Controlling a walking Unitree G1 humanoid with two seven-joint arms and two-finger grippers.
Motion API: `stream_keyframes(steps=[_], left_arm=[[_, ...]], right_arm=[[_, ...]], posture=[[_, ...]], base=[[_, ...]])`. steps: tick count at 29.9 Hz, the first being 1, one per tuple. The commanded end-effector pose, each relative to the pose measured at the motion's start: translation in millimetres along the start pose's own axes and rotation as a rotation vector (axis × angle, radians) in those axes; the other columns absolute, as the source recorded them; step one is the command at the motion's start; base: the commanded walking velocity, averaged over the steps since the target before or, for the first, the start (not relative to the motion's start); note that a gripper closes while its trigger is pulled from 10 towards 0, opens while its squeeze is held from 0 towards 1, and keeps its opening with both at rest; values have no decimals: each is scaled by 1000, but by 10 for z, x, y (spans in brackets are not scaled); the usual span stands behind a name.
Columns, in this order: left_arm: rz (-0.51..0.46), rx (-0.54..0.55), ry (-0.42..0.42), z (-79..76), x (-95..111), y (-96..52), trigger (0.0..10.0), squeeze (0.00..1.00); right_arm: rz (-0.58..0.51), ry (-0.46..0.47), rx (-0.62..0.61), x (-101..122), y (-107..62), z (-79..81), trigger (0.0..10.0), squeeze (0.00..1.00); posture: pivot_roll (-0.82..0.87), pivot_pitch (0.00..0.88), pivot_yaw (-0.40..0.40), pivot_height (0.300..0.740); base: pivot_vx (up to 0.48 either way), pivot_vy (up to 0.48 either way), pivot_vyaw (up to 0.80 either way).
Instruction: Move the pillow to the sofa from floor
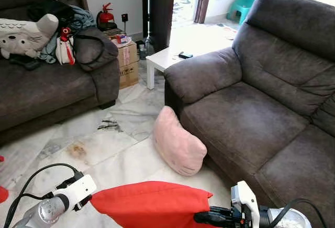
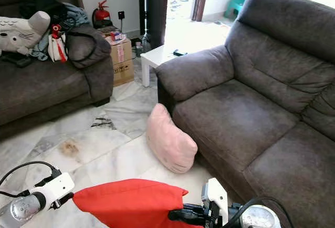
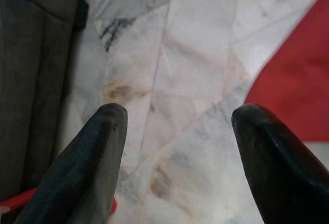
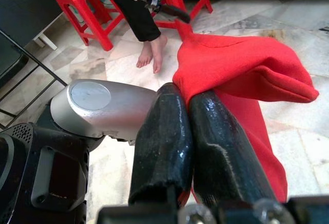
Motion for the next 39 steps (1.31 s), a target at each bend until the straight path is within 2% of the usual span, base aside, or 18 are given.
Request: stream_keyframes(steps=[1, 4, 6, 10, 12, 17, 21, 24, 26, 30, 33, 39], left_arm=[[8, -62, 16, -121, -48, -10, 10000, 0], [14, -132, 34, -212, -93, -43, 10000, 0], [27, -233, 17, -301, -147, -103, 10000, 0], [39, -288, -2, -343, -179, -139, 10000, 0], [75, -327, 46, -364, -260, -181, 10000, 0], [139, -318, 175, -304, -397, -217, 10000, 0], [150, -279, 206, -235, -377, -182, 10000, 0], [154, -216, 287, -157, -343, -129, 10000, 0], [140, -195, 294, -139, -295, -100, 10000, 0], [88, -218, 305, -230, -173, -46, 10000, 0], [55, -265, 329, -356, -109, -22, 10000, 0], [34, -291, 316, -405, -59, -12, 10000, 0]], right_arm=[[-84, -80, 8, 258, 15, -30, 10000, 0], [-81, -80, 9, 256, 6, -26, 10000, 0], [-79, -80, 9, 255, -10, -21, 10000, 0], [-77, -79, 11, 250, -19, -14, 10000, 0], [-76, -80, 13, 254, -19, -11, 10000, 0], [-76, -83, 19, 268, -24, -5, 10000, 0], [-72, -84, 18, 267, -39, -9, 10000, 0], [-71, -86, 16, 276, -47, -18, 10000, 0], [-71, -85, 16, 279, -50, -19, 10000, 0], [-73, -85, 27, 294, -56, 6, 10000, 0], [-66, -102, 88, 313, -70, 108, 10000, 0], [-47, -115, 196, 329, -86, 282, 10000, 0]], posture=[[11, 0, -55, 740], [9, 0, -56, 740], [7, 0, -59, 740], [7, 0, -61, 740], [4, 0, -63, 740], [0, 0, -69, 740], [-3, 0, -72, 740], [-5, 0, -76, 740], [-5, 0, -77, 740], [-8, 0, -78, 740], [-12, 0, -76, 740], [-17, 0, -73, 740]], base=[[0, 0, 0], [0, 0, 0], [0, 0, 0], [0, 0, 0], [0, 0, 0], [0, 0, 0], [0, 0, 0], [0, 0, 0], [0, 0, 0], [0, 0, 0], [0, 0, 0], [0, 0, 0]])
Point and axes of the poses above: a point about 5 cm out from each wrist's last joint towards the gripper, its own y axis pointing out of the wrist towards the gripper, its own x axis along the axis of the wrist's last joint, z = x × y, the point moved 6 cm from there along y, pointing out of the wrist towards the gripper, and after that the axes turned 15 degrees about -y, right-handed, at the moved point
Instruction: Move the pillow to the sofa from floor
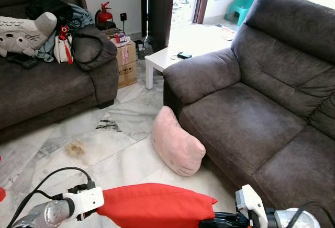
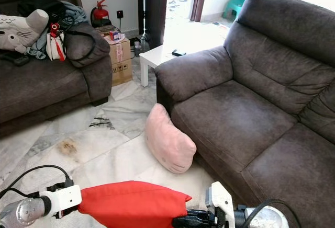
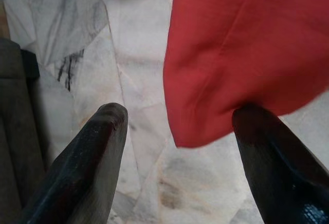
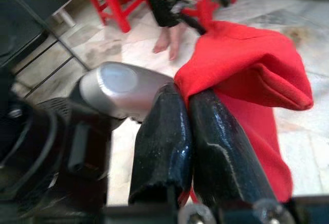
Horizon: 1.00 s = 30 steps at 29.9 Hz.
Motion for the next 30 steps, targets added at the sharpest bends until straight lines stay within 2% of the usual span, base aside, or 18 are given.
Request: stream_keyframes(steps=[1, 10, 17, 30], left_arm=[[-5, -27, 6, -32, 16, 5, 10000, 0], [-1, -66, 17, -74, 3, -4, 10000, 0], [-47, -207, -103, -294, 88, 4, 10000, 0], [-35, -244, -108, -327, 71, -10, 10000, 0]], right_arm=[[-75, -60, 74, 213, 35, 78, 10000, 0], [-68, -74, 98, 255, 12, 129, 10000, 0], [-44, -100, 103, 309, -72, 136, 10000, 0], [-25, -129, 129, 395, -133, 179, 10000, 0]], posture=[[-13, 0, -75, 740], [-12, 0, -74, 740], [-25, 0, -75, 740], [-28, 0, -79, 740]], base=[[0, 0, 0], [0, 0, 0], [0, 0, 0], [0, 0, 0]])
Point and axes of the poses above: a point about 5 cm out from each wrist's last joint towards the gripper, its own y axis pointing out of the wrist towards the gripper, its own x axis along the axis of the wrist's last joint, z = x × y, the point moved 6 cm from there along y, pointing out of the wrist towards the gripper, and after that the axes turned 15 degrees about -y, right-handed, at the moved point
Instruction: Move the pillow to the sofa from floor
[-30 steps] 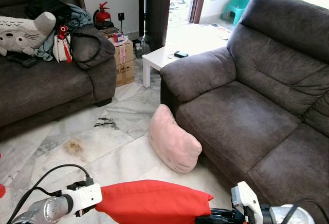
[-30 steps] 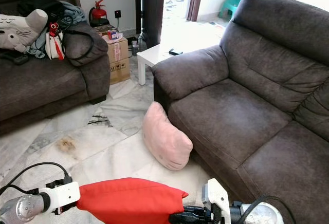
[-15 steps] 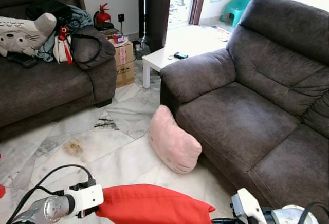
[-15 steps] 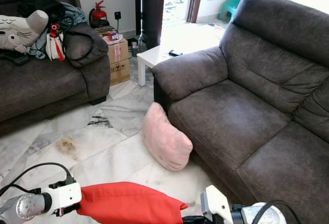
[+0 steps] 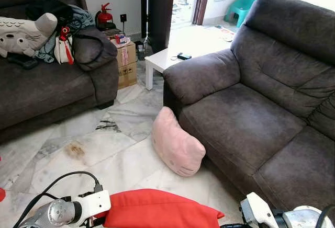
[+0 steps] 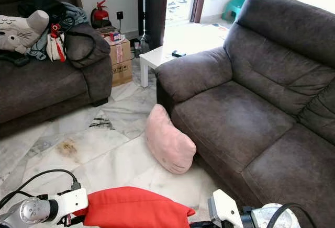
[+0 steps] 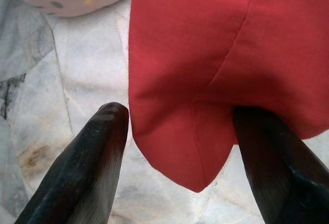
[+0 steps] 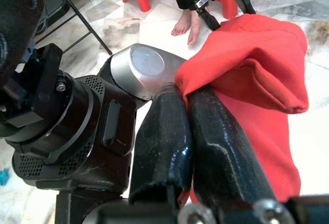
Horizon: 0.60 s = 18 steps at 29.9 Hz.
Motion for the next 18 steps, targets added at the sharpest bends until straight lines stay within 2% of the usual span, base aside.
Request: stream_keyframes(steps=[1, 16, 17, 18], left_arm=[[15, -13, -16, -19, -47, -16, 10000, 0], [28, -23, 13, -61, -15, 48, 10000, 0], [35, -9, 21, -45, -20, 53, 0, 0], [35, -5, 21, -39, -19, 54, 0, 0]], right_arm=[[-79, -85, 22, 260, -30, -5, 10000, 0], [-50, -98, 7, 346, -179, -18, 10000, 0], [-50, -95, 5, 342, -178, -18, 10000, 0], [-51, -94, 5, 340, -175, -16, 10000, 0]], posture=[[-33, 0, -78, 740], [-43, 0, -86, 740], [-41, 0, -87, 740], [-41, 0, -87, 740]], base=[[0, 0, 0], [0, 0, 0], [0, 0, 0], [0, 0, 0]])
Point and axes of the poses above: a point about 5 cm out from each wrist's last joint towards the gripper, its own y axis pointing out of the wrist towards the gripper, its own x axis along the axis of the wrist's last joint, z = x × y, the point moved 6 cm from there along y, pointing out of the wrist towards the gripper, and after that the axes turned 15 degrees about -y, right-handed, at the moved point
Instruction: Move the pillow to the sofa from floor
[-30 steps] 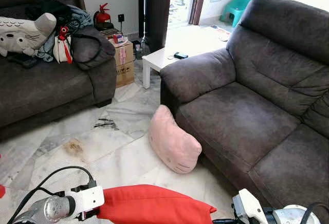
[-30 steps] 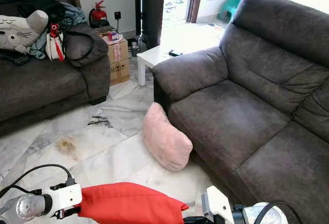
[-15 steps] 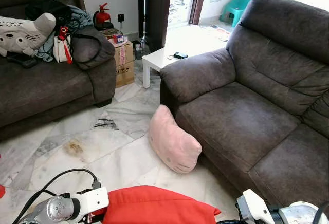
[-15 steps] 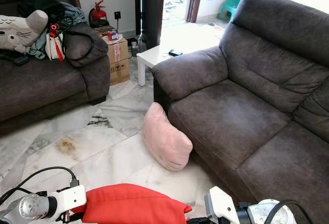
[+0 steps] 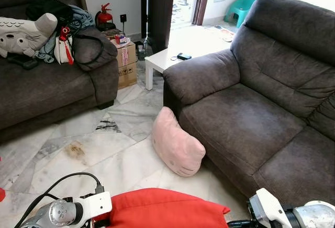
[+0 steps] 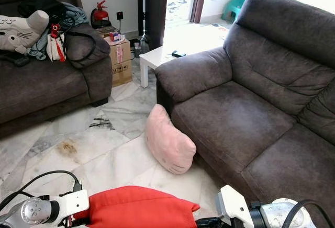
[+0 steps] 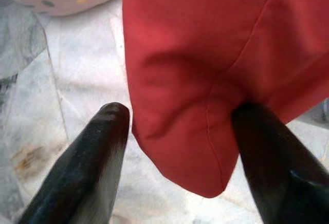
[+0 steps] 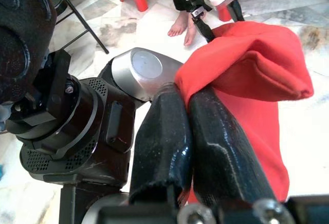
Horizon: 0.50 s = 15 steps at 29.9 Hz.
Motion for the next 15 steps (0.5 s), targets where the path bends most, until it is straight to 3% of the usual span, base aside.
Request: stream_keyframes(steps=[1, 15], left_arm=[[18, 0, 14, -10, -10, 20, 0, 0], [10, 21, 32, 16, 9, 23, 0, 0]], right_arm=[[-61, -69, 17, 200, -27, -6, 10000, 0], [-66, -62, 5, 194, -20, -19, 10000, 0]], posture=[[-41, 0, -87, 740], [-46, 0, -82, 740]], base=[[0, 0, 0], [0, 0, 0]])
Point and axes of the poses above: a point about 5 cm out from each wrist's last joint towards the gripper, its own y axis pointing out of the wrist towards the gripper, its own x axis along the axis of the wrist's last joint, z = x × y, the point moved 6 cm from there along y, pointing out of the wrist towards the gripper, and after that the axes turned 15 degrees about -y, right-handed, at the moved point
